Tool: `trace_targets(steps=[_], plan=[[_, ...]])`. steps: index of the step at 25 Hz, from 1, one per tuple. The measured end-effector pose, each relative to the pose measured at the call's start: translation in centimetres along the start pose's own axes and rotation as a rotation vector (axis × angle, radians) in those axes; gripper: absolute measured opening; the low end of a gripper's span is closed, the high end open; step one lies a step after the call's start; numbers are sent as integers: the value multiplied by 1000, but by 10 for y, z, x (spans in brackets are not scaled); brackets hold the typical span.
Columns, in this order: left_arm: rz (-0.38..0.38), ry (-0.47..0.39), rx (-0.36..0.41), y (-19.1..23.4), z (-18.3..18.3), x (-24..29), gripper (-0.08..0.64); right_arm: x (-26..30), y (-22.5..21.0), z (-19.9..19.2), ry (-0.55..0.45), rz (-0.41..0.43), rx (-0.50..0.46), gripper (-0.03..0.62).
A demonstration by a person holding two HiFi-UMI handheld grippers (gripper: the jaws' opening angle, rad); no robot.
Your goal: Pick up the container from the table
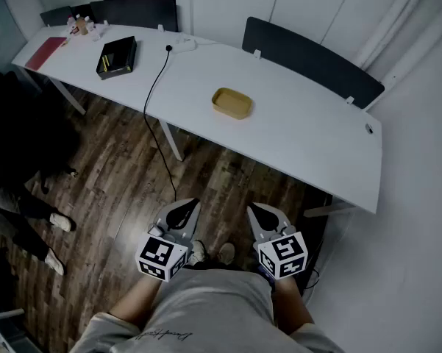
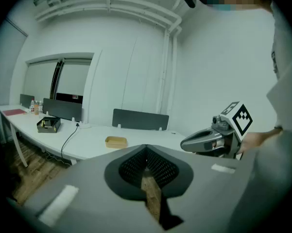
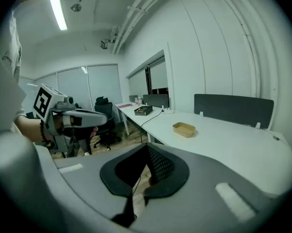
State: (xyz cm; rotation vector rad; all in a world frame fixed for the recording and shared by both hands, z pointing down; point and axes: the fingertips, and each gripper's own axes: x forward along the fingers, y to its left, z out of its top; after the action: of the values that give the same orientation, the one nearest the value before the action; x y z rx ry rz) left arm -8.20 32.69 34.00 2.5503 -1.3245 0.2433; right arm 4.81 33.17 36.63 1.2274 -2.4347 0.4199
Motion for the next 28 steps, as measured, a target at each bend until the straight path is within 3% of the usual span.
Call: trace_targets(steps=[16, 28], plan=[[-7, -5, 0, -2, 1, -4, 0, 2, 12, 3, -11, 31, -3, 15], [-43, -22, 20, 29, 10, -20, 0, 24, 34, 20, -27, 3, -22, 15]])
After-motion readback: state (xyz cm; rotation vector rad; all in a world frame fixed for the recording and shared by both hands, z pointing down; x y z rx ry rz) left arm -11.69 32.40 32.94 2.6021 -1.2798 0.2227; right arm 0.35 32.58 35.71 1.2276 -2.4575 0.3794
